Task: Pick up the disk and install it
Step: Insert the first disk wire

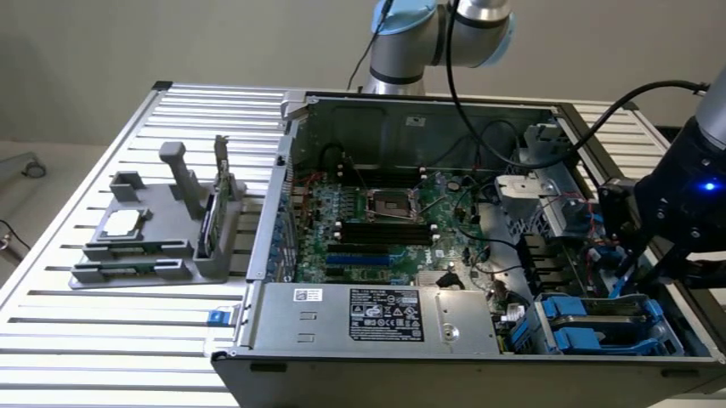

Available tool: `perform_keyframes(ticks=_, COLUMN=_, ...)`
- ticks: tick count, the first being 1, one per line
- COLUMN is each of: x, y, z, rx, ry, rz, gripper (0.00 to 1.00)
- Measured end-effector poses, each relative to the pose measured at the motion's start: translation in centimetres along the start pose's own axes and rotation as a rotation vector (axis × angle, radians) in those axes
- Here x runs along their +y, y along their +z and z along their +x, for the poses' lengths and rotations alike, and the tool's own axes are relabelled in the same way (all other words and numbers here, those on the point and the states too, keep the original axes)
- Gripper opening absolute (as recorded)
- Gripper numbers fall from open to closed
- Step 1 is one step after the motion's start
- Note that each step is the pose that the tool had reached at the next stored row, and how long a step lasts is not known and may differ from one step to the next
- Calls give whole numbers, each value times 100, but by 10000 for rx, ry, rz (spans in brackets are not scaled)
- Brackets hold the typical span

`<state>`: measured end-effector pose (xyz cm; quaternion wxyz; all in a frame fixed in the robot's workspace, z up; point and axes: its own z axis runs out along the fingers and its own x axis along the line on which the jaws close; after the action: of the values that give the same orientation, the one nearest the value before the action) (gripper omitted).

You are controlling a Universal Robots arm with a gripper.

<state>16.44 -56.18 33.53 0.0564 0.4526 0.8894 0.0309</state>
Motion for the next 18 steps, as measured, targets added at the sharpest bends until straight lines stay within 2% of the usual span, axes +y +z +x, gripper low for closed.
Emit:
perform_keyframes(ticks=7, x=11, y=-66, z=-8, rx=52, ry=0, rz=69, gripper=27)
perform_keyframes(ticks=18, x=-8, y=-39, z=-45, rx=54, ry=0, rz=76, gripper=27)
